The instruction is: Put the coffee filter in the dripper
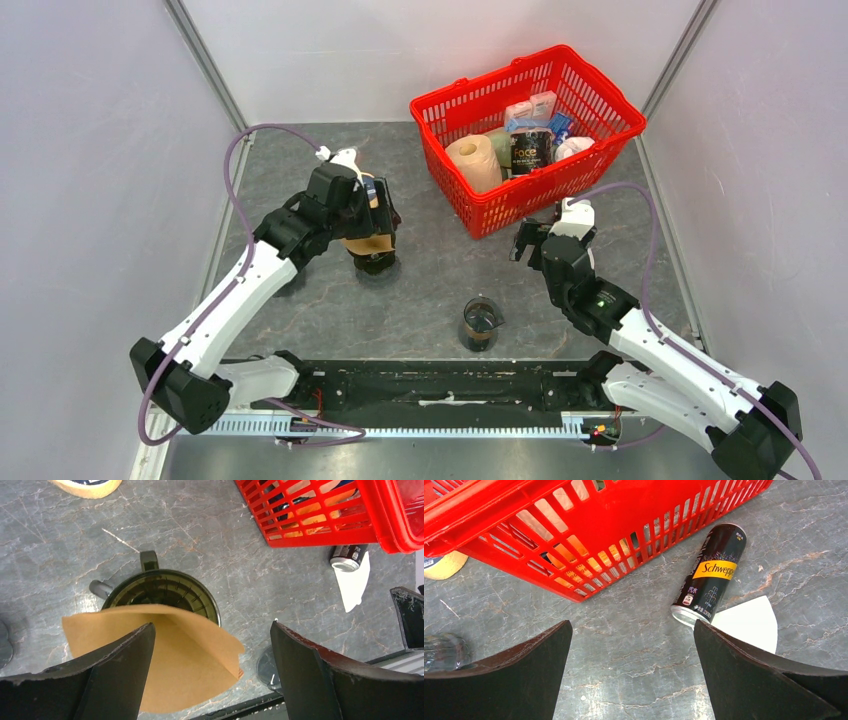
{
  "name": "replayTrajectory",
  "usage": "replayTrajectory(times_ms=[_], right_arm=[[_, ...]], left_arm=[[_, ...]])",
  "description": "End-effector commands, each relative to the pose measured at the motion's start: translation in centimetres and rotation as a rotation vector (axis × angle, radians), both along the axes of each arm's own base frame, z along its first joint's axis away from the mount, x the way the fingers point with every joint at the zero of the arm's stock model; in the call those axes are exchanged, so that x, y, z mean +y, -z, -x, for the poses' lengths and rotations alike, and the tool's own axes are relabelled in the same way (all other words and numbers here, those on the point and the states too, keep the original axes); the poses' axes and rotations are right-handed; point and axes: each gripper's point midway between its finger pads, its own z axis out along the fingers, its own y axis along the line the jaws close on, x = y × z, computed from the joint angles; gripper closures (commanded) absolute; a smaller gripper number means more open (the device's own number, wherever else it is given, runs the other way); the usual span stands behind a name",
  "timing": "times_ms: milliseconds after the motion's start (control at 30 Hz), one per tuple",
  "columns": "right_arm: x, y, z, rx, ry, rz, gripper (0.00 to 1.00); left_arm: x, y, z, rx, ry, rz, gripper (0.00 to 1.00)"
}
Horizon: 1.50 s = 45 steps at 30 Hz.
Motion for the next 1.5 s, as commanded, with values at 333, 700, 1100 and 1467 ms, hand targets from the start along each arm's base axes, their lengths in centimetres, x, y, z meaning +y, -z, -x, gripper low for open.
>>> replayTrajectory(times_ms=[333,700,1100,1467], right_arm=[[0.3,-1.1,-0.5,-0.039,0.002,-0.019,0.01],[0.3,-1.0,-0.5,-0.036,0.002,-0.016,0.01],[0.3,-0.9,-0.5,-0.034,0.001,-0.013,0.01],[0.3,-0.9,-0.5,-0.034,0.003,-0.011,0.01]], left_arm=[[1.9,-1.4,1.6,0.018,-0.054,-0.02,0.39],[1.9,-0.5,1.1,0.021,-0.062,-0.042,0.54],[1.1,0.5,-0.4,0.014,-0.068,-0.04,0.54],[2.2,3.3,-0.4,0.069,-0.116,-0.114,0.56]])
